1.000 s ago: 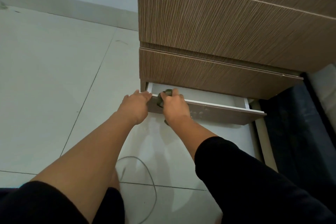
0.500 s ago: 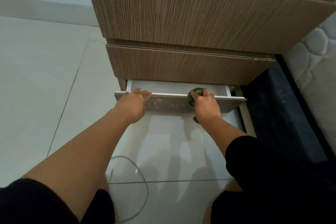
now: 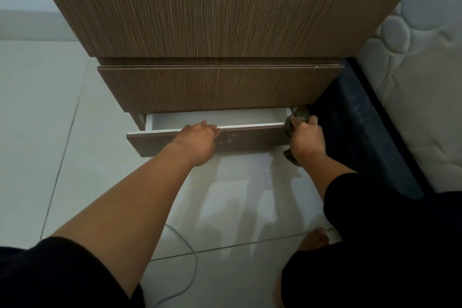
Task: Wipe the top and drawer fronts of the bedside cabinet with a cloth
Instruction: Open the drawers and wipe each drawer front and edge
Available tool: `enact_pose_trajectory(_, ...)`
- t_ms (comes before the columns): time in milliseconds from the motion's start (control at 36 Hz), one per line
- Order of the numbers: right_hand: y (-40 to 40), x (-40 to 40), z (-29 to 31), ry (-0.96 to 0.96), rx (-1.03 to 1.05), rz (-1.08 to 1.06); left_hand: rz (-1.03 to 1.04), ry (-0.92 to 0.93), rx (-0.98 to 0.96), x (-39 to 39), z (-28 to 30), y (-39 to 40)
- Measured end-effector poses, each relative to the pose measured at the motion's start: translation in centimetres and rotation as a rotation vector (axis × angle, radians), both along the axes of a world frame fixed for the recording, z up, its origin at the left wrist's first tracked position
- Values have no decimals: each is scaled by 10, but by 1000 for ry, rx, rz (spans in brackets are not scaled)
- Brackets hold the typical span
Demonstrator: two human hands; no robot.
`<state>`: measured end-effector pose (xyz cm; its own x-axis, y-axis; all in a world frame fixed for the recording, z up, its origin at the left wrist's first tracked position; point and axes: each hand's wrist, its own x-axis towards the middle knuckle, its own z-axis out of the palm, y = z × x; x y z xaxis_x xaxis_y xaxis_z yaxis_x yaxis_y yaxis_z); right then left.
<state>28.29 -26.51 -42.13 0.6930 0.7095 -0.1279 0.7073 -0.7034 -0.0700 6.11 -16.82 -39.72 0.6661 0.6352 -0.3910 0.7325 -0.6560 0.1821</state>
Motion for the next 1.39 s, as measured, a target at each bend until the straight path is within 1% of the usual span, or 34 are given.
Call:
enact_pose_trajectory(83,-6,8,-6,3,43,-58,-36,1,10,15,2,-6)
enact_pose_trajectory(111,-8,9,-8,26,87,-85,-60,0,19,20,1,-7)
enact_pose_trajectory(167,-13,5,-12,199,288,-228,-119,1,35,28,-1,-9)
enact_pose_trajectory(250,-17,-9,-18,496,598,-617,-214,23,90,36,-6,-12)
enact_pose_trajectory(306,-18,-20,-23,740,737,-836,-267,46,138,40,-10,-15)
enact_pose_trajectory(333,-17,-24,-24,843,772,-889,-282,61,155,40,-11,-16)
enact_pose_trajectory(389,-11,-26,-23,978,810,-928,-301,95,176,41,-14,-17)
enact_pose_trajectory(500,7,-21,-18,1147,881,-1018,-311,143,215,40,-15,-16)
enact_pose_trajectory(556,12,-18,-18,1170,862,-1035,-317,159,240,40,-17,-16)
enact_pose_trajectory(694,21,-6,-17,1189,793,-957,-234,154,243,42,-21,-10)
enact_pose_trajectory(778,27,3,-14,1279,754,-919,-167,170,194,44,-20,-5)
enact_pose_trajectory(861,32,9,-10,1370,751,-953,-124,177,171,46,-19,-3)
enact_pose_trajectory(972,33,23,-12,1440,800,-1077,-100,207,140,51,-18,-4)
enact_pose_trajectory(1083,35,48,-13,1445,914,-1211,-94,228,130,57,-19,-4)
enact_pose_trajectory(1139,35,57,-11,1438,941,-1228,-86,240,123,58,-20,-5)
enact_pose_trajectory(1278,43,70,-5,1416,915,-1151,-74,239,87,60,-24,-6)
enact_pose_trajectory(1333,46,69,-3,1403,882,-1092,-69,220,73,59,-25,-6)
enact_pose_trajectory(1389,50,68,-5,1394,860,-1075,-66,189,62,58,-25,-5)
